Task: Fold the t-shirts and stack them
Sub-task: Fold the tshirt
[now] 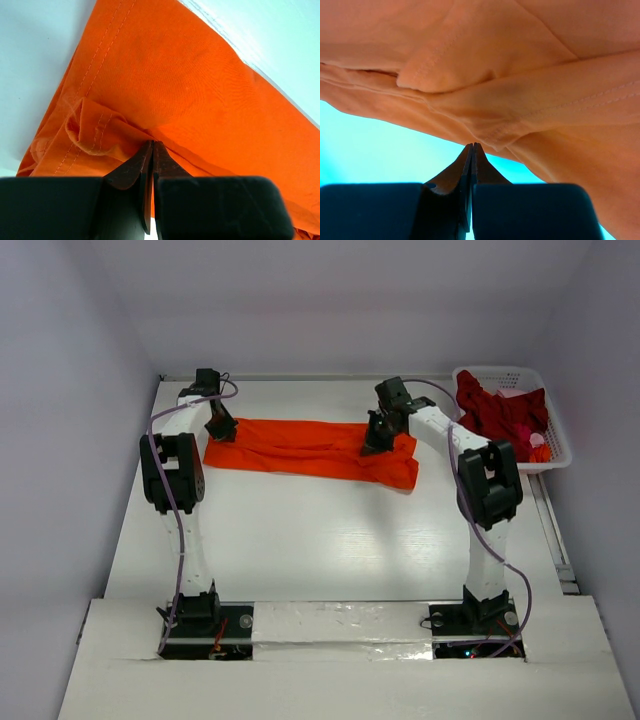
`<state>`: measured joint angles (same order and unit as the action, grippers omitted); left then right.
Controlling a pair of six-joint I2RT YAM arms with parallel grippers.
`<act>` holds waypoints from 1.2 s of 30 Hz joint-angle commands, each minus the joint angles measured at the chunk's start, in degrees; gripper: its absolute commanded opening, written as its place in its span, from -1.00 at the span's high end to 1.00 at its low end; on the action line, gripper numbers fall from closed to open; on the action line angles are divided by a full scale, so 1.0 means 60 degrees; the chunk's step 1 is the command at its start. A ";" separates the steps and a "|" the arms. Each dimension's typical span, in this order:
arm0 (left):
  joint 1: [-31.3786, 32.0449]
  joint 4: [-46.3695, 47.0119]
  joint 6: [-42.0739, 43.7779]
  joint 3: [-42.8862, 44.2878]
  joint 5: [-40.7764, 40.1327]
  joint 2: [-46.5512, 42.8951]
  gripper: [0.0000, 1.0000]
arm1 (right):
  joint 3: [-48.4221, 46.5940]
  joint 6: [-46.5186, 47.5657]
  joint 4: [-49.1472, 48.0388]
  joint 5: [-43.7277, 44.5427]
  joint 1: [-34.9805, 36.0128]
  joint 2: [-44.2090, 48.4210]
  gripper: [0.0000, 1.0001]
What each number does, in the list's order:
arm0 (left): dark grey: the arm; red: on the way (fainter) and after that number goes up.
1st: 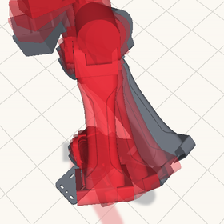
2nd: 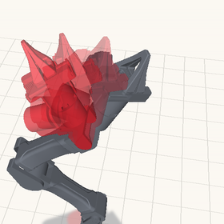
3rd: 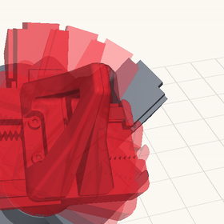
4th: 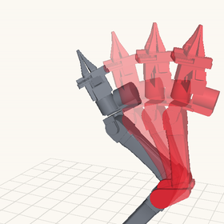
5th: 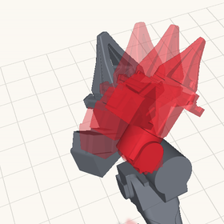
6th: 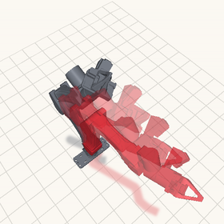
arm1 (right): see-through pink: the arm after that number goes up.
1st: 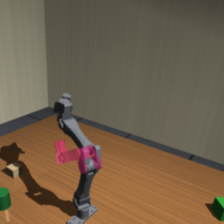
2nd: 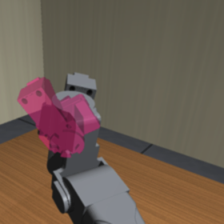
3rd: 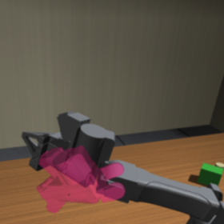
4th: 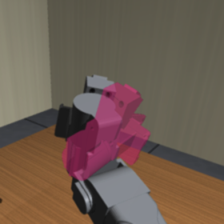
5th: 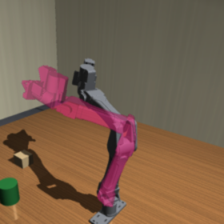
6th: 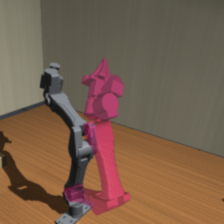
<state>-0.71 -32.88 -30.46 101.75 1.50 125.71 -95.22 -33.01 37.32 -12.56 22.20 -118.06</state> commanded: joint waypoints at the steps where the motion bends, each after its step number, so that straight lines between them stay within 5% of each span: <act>1: 0.0016 -0.0115 0.0140 0.0092 -0.0001 -0.0122 1.00 | -0.0682 0.0141 -0.0258 0.0246 0.0065 -0.0127 1.00; 16: 0.0192 -0.0144 0.0169 0.0004 0.0073 -0.0239 1.00 | -0.1781 0.0039 0.0180 0.1711 -0.0023 -0.1080 1.00; 36: 0.0192 -0.0129 0.0242 -0.0582 -0.0162 -0.0327 1.00 | -0.0214 -0.0488 -0.0405 0.1331 -0.0023 -0.0700 1.00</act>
<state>0.27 -32.53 -29.95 99.09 1.45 125.71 -97.43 -34.94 36.05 -4.12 22.11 -125.05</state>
